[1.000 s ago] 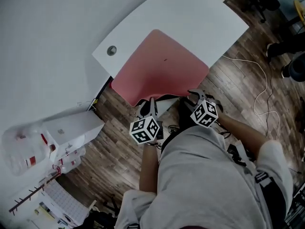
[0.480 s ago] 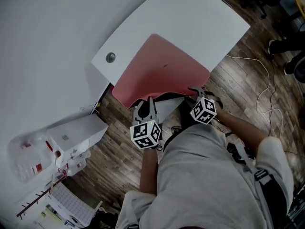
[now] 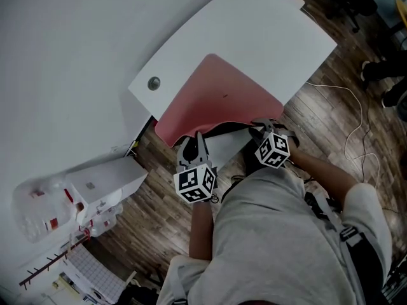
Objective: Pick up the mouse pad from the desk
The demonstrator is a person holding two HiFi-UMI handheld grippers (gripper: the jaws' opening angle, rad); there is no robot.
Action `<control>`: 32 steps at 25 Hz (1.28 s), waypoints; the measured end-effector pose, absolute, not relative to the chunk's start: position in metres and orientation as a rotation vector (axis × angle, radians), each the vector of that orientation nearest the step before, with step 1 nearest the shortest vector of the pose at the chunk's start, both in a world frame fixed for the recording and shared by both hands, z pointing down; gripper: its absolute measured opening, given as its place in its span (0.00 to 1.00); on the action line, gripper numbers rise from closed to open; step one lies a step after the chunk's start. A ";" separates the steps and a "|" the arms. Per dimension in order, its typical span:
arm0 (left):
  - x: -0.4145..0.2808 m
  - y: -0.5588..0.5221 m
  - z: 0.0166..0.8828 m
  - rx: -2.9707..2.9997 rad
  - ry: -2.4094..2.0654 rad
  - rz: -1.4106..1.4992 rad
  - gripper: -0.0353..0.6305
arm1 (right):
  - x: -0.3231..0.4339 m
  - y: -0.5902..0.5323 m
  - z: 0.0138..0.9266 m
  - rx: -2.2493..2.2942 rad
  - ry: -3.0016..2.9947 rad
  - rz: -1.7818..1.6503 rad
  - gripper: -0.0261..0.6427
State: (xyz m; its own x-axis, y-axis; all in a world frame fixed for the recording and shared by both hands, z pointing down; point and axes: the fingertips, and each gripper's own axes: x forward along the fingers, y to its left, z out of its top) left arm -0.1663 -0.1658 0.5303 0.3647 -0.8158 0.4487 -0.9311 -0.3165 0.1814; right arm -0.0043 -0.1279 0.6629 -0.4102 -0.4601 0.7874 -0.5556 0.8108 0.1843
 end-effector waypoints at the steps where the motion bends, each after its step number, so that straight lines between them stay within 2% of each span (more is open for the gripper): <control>1: -0.167 -0.168 0.528 2.230 -1.534 0.383 0.10 | -0.005 -0.131 0.659 0.754 -2.077 0.122 0.19; 10: -0.169 -0.190 0.515 2.269 -1.599 0.386 0.10 | -0.006 -0.162 0.640 0.781 -2.107 0.103 0.15; 32: -0.182 -0.275 0.487 2.215 -1.788 0.315 0.10 | -0.018 -0.278 0.595 0.750 -2.194 -0.055 0.14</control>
